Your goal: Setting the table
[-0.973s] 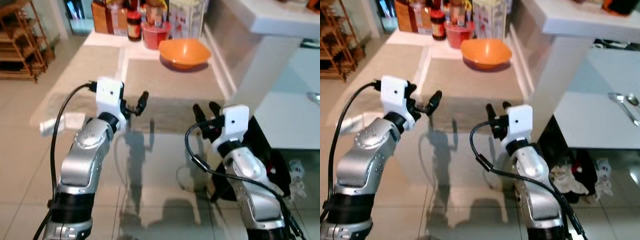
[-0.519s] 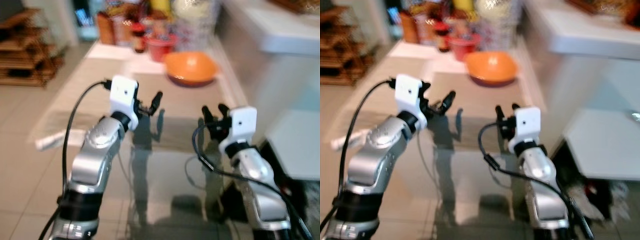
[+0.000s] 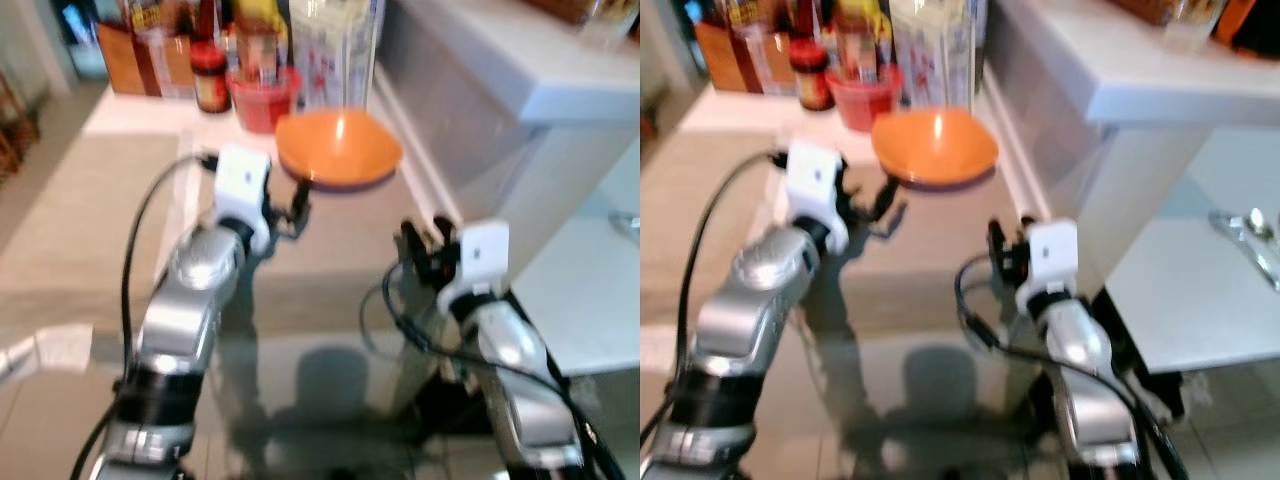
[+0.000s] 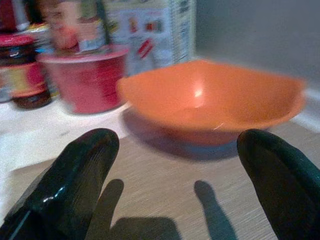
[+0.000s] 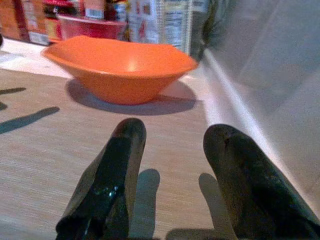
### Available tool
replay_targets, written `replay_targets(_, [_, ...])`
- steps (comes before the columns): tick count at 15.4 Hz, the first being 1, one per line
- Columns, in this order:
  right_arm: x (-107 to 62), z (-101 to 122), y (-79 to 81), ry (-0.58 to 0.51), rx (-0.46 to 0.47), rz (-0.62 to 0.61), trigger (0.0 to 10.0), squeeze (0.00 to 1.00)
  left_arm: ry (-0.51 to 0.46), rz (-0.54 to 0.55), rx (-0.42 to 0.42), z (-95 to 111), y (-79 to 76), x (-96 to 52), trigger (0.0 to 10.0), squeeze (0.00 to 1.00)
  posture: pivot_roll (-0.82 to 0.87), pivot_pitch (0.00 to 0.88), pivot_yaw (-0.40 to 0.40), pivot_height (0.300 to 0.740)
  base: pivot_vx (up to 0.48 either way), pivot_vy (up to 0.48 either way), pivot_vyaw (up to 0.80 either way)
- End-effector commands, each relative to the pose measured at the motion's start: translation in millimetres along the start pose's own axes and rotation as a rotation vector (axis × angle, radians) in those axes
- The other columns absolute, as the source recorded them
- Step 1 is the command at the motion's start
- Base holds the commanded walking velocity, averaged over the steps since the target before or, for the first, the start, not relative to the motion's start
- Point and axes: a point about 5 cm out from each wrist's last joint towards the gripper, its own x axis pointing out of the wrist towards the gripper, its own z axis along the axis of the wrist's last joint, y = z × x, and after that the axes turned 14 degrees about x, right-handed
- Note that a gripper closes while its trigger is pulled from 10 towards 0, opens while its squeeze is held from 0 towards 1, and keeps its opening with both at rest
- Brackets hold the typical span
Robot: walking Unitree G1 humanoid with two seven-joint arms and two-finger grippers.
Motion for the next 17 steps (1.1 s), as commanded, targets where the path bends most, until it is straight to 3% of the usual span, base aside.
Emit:
replay_targets(1, [1.4, 4.4, 4.8, -0.012, -0.007, 0.028, 10.0, 0.0, 0.005, 0.021, 0.003, 0.6, 4.7, 1.1, 10.0, 0.0, -0.03, 0.0, -0.047, 0.736, 0.0, 0.0, 0.0])
replay_targets(6, [2.7, 4.6, 7.0, -0.011, -0.003, 0.04, 10.0, 0.0, 0.038, 0.04, -0.142, 12.6, 19.9, 26.6, 10.0, 0.0, -0.03, 0.004, -0.049, 0.736, 0.0, 0.0, 0.0])
replay_targets(10, [0.3, 4.1, 8.2, -0.005, 0.001, 0.044, 10.0, 0.0, 0.141, -0.023, -0.459, 20.0, 23.2, 64.5, 10.0, 0.0, -0.06, 0.009, -0.039, 0.736, 0.0, 0.0, 0.0])
replay_targets(14, [-6.6, 4.1, 6.7, 0.001, -0.001, 0.027, 10.0, 0.0, 0.19, -0.048, -0.615, 27.8, 16.9, 85.4, 10.0, 0.0, -0.1, 0.018, -0.027, 0.736, 0.0, 0.0, 0.0])
replay_targets(17, [-10.4, 3.8, 5.2, 0.003, -0.002, 0.011, 10.0, 0.0, 0.21, -0.102, -0.707, 33.2, 1.8, 92.7, 10.0, 0.0, -0.12, 0.018, -0.015, 0.736, 0.0, 0.0, 0.0])
